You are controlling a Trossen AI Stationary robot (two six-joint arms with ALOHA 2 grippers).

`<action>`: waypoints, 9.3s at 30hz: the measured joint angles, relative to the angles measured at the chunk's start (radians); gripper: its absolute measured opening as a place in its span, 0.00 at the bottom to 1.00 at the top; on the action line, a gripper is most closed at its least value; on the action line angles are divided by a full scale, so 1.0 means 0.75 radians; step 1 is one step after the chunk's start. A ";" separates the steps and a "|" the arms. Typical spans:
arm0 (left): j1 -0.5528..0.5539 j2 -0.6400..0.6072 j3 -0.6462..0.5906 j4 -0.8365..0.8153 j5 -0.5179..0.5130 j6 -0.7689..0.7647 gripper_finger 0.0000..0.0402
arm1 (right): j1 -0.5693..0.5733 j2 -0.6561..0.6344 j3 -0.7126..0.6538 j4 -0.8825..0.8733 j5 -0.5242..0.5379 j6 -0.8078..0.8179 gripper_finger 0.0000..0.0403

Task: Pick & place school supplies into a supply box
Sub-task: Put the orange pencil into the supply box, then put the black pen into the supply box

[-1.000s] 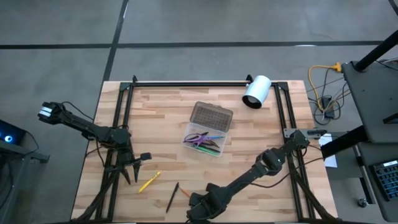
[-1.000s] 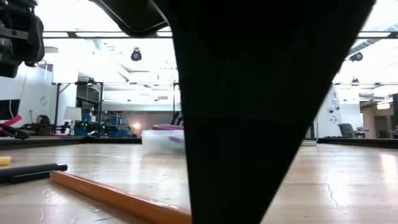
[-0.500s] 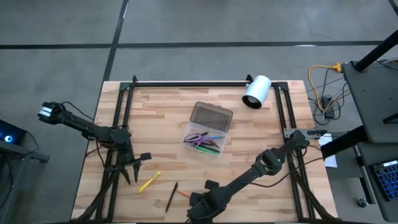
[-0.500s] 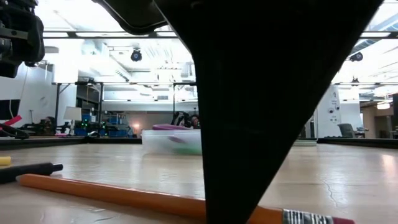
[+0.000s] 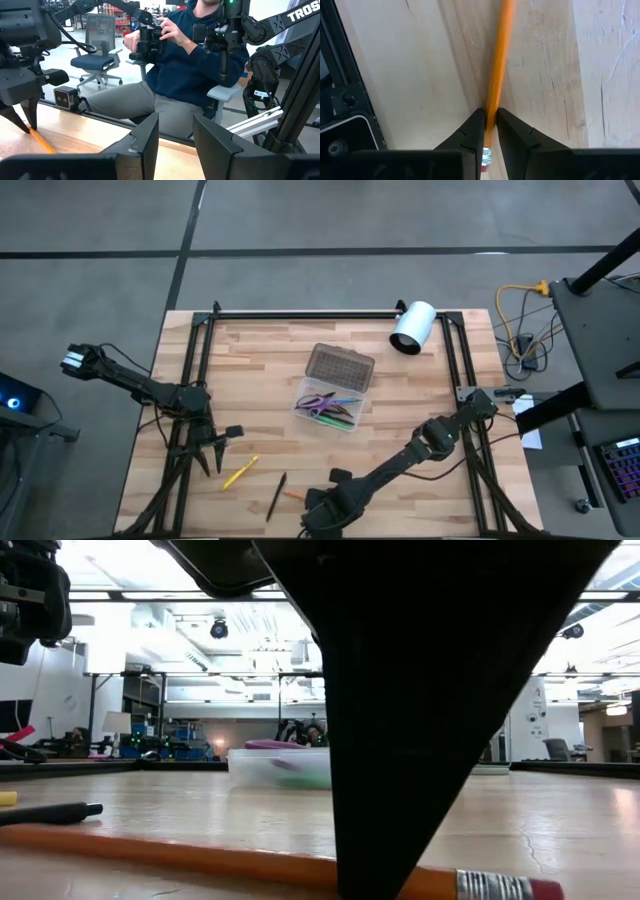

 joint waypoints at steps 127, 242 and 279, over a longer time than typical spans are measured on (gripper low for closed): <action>0.000 0.000 0.000 0.000 0.000 0.000 0.26 | -0.364 -0.675 -0.822 -0.198 0.811 -0.081 0.03; 0.000 0.000 0.000 -0.001 0.000 0.000 0.26 | -0.614 -1.781 -2.124 1.693 -0.246 -1.251 0.21; 0.000 0.000 0.000 0.000 0.000 0.000 0.26 | -0.630 -2.647 -2.766 2.255 -0.251 -1.244 0.18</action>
